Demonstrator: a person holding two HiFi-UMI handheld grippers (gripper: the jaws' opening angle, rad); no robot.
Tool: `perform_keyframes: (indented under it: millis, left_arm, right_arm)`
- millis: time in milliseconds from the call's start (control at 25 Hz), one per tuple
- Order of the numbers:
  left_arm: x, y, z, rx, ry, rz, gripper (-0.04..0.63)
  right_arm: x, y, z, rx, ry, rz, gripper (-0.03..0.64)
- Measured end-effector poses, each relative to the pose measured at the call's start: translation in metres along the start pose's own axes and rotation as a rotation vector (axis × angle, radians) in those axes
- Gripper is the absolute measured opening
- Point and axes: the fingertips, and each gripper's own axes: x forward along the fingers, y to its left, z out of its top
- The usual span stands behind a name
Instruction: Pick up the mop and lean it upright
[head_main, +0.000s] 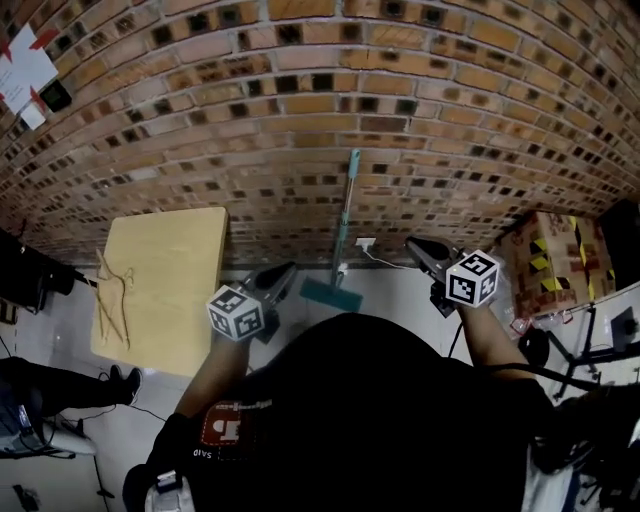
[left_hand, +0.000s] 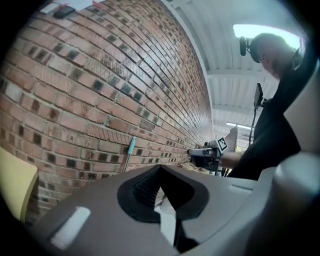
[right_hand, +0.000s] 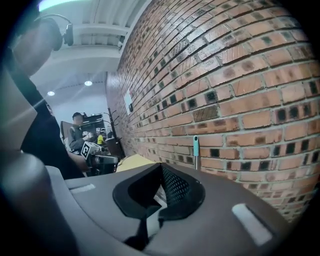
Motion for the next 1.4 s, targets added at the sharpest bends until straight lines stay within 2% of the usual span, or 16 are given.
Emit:
perform_keyframes:
  millis: [280,440,600,680,800,1000,1200,1400]
  left_arm:
    - [0.029,0.081,0.032,0.020,0.081,-0.162,0.000]
    - [0.051,0.111,0.038,0.027,0.114,-0.188,0.000]
    - [0.084,0.108,0.030,0.042,0.147,-0.204,0.000]
    - [0.102,0.103,0.024,0.059,0.168,-0.202,0.000]
    - [0.128,0.096,0.014,0.065,0.188,-0.156,0.000]
    - [0.167,0.096,0.001,0.029,0.198,-0.066,0.000]
    - [0.197,0.108,-0.011,0.016,0.224,-0.027,0.000]
    - [0.224,0.116,-0.024,0.038,0.283,-0.045,0.000]
  right_arm:
    - [0.051,-0.015,0.037,0.039,-0.048,-0.157,0.014]
    - [0.077,-0.021,0.039,0.056,-0.029,-0.160,0.014]
    - [0.080,-0.044,0.034,0.083,-0.015,-0.145,0.014]
    - [0.082,-0.058,0.032,0.085,-0.013,-0.115,0.014]
    - [0.085,-0.078,0.026,0.087,0.004,-0.051,0.014]
    - [0.083,-0.110,0.009,0.107,0.046,0.030,0.014]
    - [0.085,-0.133,-0.009,0.136,0.067,0.045,0.014]
    - [0.084,-0.142,-0.019,0.160,0.069,0.024,0.014]
